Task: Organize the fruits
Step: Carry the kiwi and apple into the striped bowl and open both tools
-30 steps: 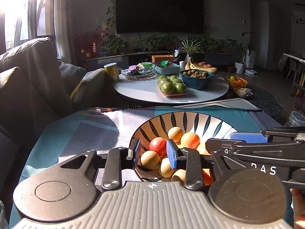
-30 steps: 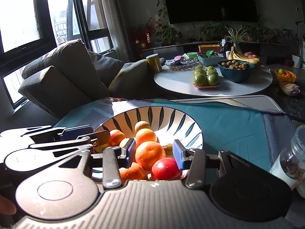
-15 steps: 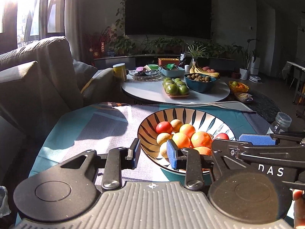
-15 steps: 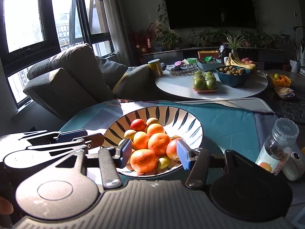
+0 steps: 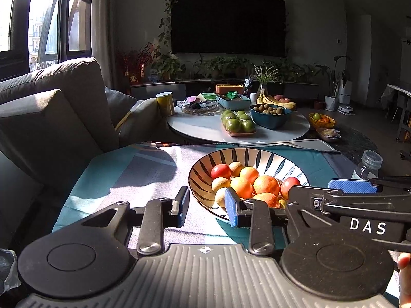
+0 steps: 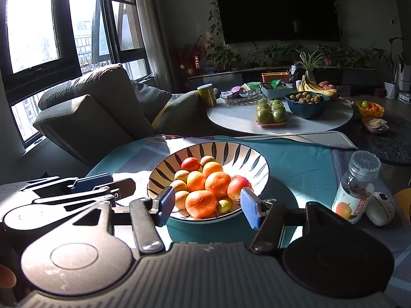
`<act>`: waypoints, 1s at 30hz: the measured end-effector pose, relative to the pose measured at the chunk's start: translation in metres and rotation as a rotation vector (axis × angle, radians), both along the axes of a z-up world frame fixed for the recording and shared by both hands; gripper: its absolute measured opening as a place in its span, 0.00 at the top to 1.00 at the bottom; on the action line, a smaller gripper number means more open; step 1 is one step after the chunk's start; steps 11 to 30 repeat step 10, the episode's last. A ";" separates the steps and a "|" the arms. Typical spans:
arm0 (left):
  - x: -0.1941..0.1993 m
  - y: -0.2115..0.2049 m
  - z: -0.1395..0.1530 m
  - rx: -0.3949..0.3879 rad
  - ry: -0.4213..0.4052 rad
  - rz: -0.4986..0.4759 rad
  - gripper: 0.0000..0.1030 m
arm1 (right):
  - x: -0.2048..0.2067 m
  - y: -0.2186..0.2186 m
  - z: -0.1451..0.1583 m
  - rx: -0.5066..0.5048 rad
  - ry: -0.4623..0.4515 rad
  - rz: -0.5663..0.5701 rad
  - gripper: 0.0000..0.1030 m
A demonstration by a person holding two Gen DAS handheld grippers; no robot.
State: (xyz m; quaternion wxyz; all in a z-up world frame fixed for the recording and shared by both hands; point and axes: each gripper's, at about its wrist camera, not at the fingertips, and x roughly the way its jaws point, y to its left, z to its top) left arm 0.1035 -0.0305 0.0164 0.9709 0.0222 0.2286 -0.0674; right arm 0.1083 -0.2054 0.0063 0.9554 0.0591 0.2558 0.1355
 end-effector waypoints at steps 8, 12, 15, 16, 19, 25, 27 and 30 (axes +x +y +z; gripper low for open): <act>0.000 -0.001 0.000 -0.005 0.003 -0.007 0.72 | -0.002 -0.001 0.000 0.004 0.000 -0.005 0.24; 0.001 -0.002 0.000 -0.003 0.006 -0.008 0.72 | -0.002 -0.002 0.000 0.005 0.001 -0.007 0.24; 0.001 -0.002 0.000 -0.003 0.006 -0.008 0.72 | -0.002 -0.002 0.000 0.005 0.001 -0.007 0.24; 0.001 -0.002 0.000 -0.003 0.006 -0.008 0.72 | -0.002 -0.002 0.000 0.005 0.001 -0.007 0.24; 0.001 -0.002 0.000 -0.003 0.006 -0.008 0.72 | -0.002 -0.002 0.000 0.005 0.001 -0.007 0.24; 0.001 -0.002 0.000 -0.003 0.006 -0.008 0.72 | -0.002 -0.002 0.000 0.005 0.001 -0.007 0.24; 0.001 -0.002 0.000 -0.003 0.006 -0.008 0.72 | -0.002 -0.002 0.000 0.005 0.001 -0.007 0.24; 0.001 -0.002 0.000 -0.003 0.006 -0.008 0.72 | -0.002 -0.002 0.000 0.005 0.001 -0.007 0.24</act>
